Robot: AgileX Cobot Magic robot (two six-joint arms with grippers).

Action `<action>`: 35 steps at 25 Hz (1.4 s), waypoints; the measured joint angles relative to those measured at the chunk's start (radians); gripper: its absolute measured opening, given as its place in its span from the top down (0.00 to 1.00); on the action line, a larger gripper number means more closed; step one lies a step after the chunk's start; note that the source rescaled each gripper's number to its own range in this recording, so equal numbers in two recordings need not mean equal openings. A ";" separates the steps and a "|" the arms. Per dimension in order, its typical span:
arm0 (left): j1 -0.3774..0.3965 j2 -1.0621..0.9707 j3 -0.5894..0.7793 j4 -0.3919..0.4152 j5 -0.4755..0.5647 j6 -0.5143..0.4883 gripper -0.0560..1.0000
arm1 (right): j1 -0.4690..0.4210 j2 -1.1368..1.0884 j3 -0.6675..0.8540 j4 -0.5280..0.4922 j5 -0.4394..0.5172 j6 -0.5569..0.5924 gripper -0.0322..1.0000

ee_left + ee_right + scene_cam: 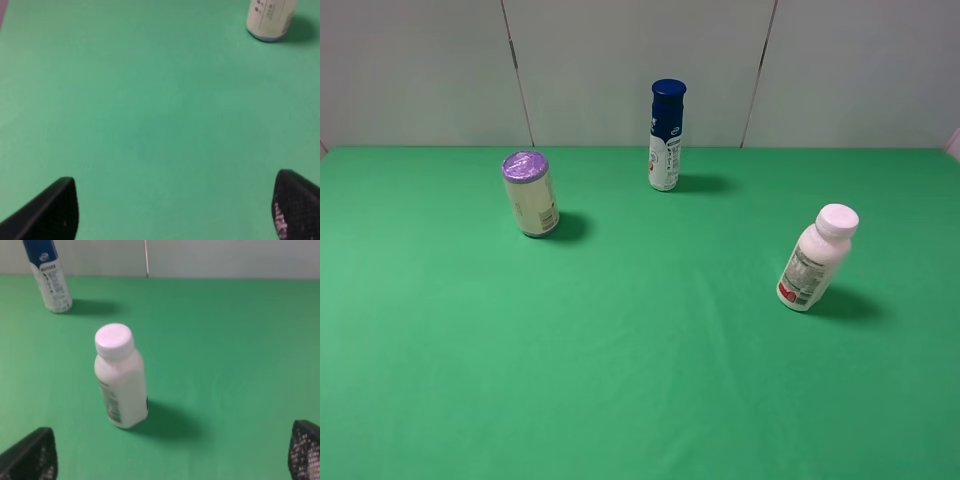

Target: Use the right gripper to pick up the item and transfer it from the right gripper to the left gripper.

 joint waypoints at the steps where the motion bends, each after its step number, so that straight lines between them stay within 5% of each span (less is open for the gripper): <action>1: 0.000 0.000 0.000 0.000 0.000 0.000 0.44 | 0.000 0.016 0.000 0.000 0.000 0.000 0.00; 12: 0.000 0.000 0.000 0.000 0.000 0.000 0.44 | 0.000 0.611 -0.262 -0.039 -0.088 0.000 0.00; 16: 0.000 0.000 0.000 0.000 0.000 0.000 0.44 | 0.013 0.909 -0.430 0.015 -0.010 0.017 0.00; 22: 0.000 0.000 0.000 0.000 0.000 0.000 0.44 | 0.177 1.283 -0.617 0.027 0.078 0.108 0.00; 27: 0.000 0.000 0.000 0.000 0.000 0.000 0.44 | 0.236 1.439 -0.728 -0.036 0.079 0.166 0.00; 35: 0.000 0.000 0.000 0.001 0.000 0.000 0.44 | 0.185 1.527 -0.756 -0.063 0.094 0.176 0.00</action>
